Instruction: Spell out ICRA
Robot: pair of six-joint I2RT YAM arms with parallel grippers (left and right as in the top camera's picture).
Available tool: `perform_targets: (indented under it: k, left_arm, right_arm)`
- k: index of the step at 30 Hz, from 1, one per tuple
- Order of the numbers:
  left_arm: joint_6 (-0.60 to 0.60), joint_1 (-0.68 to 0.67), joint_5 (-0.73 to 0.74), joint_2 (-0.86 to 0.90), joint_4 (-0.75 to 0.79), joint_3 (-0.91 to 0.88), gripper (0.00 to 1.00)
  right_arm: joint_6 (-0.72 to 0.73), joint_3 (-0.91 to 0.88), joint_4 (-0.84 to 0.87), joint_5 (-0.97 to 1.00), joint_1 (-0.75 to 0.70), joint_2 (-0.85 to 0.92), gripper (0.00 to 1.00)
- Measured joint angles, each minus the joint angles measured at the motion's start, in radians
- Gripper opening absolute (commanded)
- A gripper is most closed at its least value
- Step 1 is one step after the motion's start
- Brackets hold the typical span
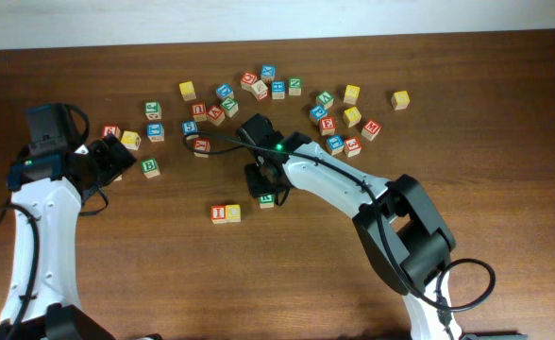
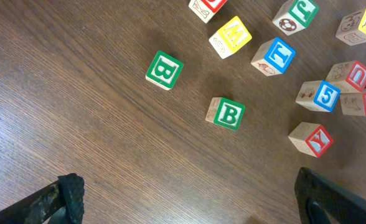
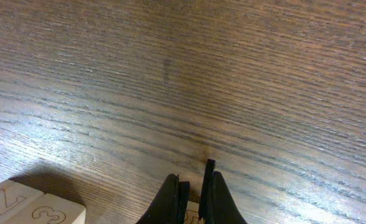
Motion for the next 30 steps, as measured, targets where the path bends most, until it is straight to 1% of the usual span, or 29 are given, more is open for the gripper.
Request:
perform_targets:
  k: [18,19,21,23,27,30]
  left_arm:
    - [0.0,0.0,0.0,0.0,0.0,0.0,0.99]
    - [0.0,0.0,0.0,0.0,0.0,0.0,0.99]
    - [0.0,0.0,0.0,0.0,0.0,0.0,0.99]
    - [0.0,0.0,0.0,0.0,0.0,0.0,0.99]
    - [0.0,0.0,0.0,0.0,0.0,0.0,0.99]
    - [0.0,0.0,0.0,0.0,0.0,0.0,1.0]
  right_arm:
    - [0.0,0.0,-0.032,-0.106,0.0,0.0,0.05]
    - [0.0,0.0,-0.032,-0.107,0.0,0.0,0.06]
    - [0.0,0.0,-0.032,-0.109,0.0,0.0,0.11]
    - [0.002,0.0,-0.031,-0.109,0.0,0.0,0.11]
    - [0.002,-0.001,-0.006,-0.071,-0.003,0.0,0.1]
    - [0.002,-0.001,0.006,0.013,-0.012,0.0,0.11]
